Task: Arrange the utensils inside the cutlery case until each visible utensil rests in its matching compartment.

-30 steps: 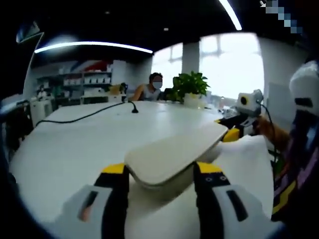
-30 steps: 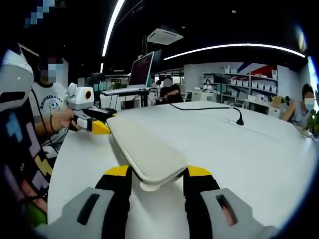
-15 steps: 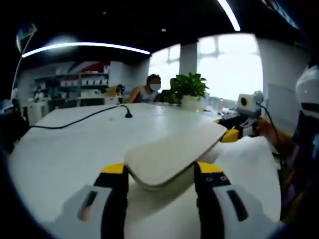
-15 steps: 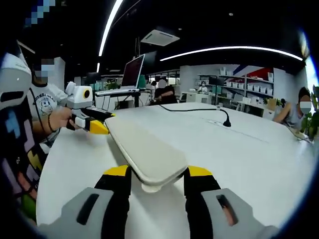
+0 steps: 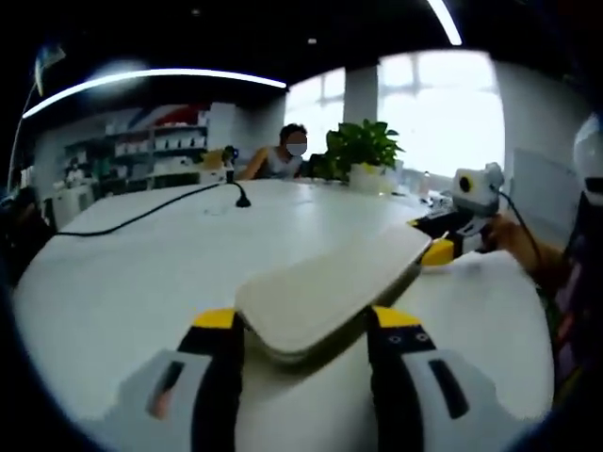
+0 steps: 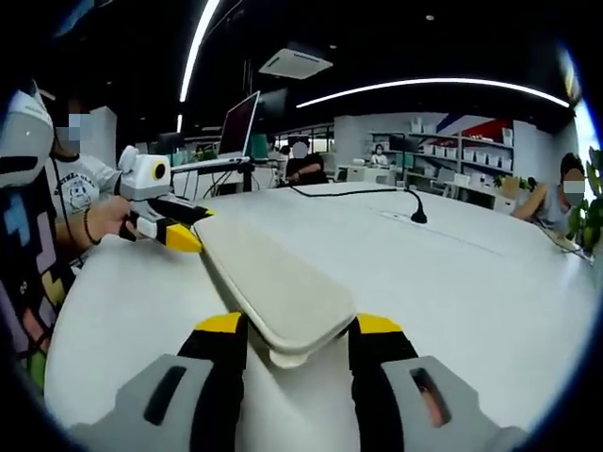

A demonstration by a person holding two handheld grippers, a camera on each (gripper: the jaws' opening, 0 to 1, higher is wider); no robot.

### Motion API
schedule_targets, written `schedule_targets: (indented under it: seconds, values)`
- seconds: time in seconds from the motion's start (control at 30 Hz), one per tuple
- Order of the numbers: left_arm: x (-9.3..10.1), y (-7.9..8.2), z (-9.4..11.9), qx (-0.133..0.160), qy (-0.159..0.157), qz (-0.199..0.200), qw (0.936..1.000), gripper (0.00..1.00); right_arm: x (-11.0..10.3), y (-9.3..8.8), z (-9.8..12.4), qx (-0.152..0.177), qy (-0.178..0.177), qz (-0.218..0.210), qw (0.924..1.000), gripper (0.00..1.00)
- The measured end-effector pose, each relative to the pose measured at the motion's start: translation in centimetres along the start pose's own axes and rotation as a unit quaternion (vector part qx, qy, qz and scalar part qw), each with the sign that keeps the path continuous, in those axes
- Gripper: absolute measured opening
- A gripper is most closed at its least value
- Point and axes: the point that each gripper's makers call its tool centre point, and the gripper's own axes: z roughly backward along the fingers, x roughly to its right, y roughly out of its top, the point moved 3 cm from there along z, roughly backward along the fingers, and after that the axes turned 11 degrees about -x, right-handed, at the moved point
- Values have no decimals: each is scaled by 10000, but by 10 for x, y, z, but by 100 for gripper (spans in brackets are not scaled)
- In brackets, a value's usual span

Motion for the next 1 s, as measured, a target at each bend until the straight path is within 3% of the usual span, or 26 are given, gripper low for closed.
schedule_targets:
  seconds: [0.33,0.7,0.8,1.0]
  values:
    - [-3,-4,-7,-110,-13,77,9999,55,3,-2,-3,-66,-94,-108,9999,45]
    - [-4,-8,-9,-268,128,-169,9994,54,7,-6,-6,-55,-97,-361,9993,48]
    - [-5,-6,-7,-228,135,-138,9996,54,12,-7,1,-83,-249,-339,9991,50]
    - [-14,-1,10,-145,483,-211,9985,56,17,-8,28,67,-494,-437,9978,51]
